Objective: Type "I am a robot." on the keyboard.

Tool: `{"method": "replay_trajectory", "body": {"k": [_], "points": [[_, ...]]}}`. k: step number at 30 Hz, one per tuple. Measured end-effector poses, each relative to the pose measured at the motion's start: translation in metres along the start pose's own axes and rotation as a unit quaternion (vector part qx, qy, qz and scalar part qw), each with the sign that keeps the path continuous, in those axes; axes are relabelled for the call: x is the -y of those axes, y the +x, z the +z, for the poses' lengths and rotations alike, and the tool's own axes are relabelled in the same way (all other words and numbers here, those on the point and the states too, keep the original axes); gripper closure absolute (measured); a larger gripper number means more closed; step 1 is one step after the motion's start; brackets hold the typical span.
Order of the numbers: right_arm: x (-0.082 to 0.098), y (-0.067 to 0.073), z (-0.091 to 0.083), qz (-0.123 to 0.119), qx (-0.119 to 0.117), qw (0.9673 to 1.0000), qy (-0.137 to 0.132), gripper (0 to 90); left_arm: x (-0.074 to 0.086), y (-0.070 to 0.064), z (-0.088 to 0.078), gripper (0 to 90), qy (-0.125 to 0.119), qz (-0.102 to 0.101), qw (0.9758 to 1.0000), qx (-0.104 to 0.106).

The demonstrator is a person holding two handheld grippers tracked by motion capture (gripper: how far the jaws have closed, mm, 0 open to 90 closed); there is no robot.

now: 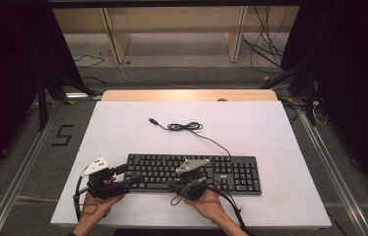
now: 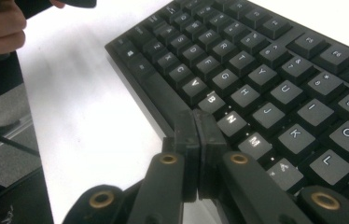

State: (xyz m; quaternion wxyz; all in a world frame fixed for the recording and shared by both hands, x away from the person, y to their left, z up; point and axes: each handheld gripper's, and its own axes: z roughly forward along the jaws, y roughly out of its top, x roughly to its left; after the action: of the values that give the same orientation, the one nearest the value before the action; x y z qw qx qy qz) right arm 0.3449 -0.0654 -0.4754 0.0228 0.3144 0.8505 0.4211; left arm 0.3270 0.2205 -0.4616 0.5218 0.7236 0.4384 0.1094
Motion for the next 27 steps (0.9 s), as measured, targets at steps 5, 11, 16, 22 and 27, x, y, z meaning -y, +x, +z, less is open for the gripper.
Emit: {"method": "replay_trajectory", "body": {"k": [5, 11, 16, 22, 27], "points": [[0.0012, -0.0009, 0.0029, -0.001, 0.007, 1.0, 0.006, 90.0, 0.0, 0.0001, 0.0, 26.2, 0.0, 0.0, 1.0, 0.0], [0.0016, -0.0017, 0.0048, -0.002, 0.012, 0.9999, 0.011, 90.0, 0.0001, 0.0001, 0.0002, 26.2, 0.001, 0.0, 1.0, -0.001], [0.0017, -0.0025, 0.0054, -0.001, 0.012, 0.9999, 0.012, 90.0, 0.0001, 0.0001, 0.0004, 26.2, 0.0, -0.001, 1.0, -0.001], [0.0031, -0.0023, 0.0073, -0.003, 0.017, 0.9997, 0.02, 90.0, 0.0001, 0.0002, 0.0005, 26.2, 0.001, -0.001, 1.0, -0.002], [0.0042, -0.0028, 0.0074, -0.001, 0.015, 0.9997, 0.018, 90.0, 0.0001, 0.0006, 0.0007, 26.2, 0.001, -0.001, 1.0, -0.002]]}}
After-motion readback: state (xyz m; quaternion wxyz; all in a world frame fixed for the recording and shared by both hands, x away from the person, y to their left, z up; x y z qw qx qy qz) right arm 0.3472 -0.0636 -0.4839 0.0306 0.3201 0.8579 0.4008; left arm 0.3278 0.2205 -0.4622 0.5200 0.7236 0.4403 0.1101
